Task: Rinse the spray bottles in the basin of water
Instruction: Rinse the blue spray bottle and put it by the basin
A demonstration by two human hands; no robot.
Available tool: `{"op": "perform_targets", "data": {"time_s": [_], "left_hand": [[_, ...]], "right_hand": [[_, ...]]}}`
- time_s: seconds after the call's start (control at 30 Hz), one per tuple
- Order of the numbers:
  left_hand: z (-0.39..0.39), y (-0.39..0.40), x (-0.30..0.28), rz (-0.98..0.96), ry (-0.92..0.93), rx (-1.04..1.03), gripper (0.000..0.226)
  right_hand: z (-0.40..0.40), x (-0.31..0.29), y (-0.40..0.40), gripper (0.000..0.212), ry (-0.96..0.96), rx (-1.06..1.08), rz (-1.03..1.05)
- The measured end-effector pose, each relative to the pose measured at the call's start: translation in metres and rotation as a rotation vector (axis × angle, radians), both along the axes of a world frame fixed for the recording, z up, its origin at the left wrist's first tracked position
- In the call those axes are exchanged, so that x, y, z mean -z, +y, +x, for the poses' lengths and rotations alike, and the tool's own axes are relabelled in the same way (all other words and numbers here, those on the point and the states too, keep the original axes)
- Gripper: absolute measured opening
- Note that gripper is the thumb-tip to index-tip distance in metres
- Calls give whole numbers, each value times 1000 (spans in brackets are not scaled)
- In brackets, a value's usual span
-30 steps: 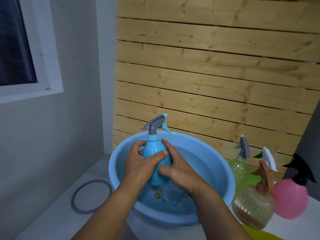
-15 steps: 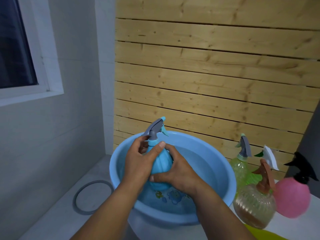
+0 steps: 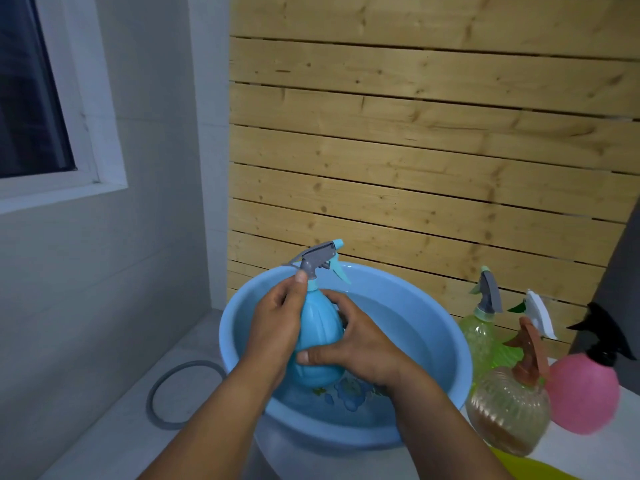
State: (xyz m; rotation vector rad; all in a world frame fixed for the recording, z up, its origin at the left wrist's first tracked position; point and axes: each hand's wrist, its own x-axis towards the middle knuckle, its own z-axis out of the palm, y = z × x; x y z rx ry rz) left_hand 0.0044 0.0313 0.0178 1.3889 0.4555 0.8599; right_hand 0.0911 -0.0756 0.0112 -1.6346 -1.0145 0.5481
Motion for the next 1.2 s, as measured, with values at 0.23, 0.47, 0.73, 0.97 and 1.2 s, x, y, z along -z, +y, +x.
{"op": "perform_targets", "data": {"time_s": [0.23,0.47,0.73,0.97,1.2], "left_hand": [[-5,-3,-4,-209,131,390,66],[-9,2,-1,-273,113,450,61],[-3,0,3,-122,165,164,77],[-1,2,7,-61,184,165,80],[-1,3,10,-52,183,193,68]], "right_hand": [[5,-7,-4,84,108,53,118],[13,-10,-8,74,139,-38,120],[8,-22,2,67,210,147,153],[-8,-51,35,42,-134,618,101],[1,-63,21,12,-62,415,108]]}}
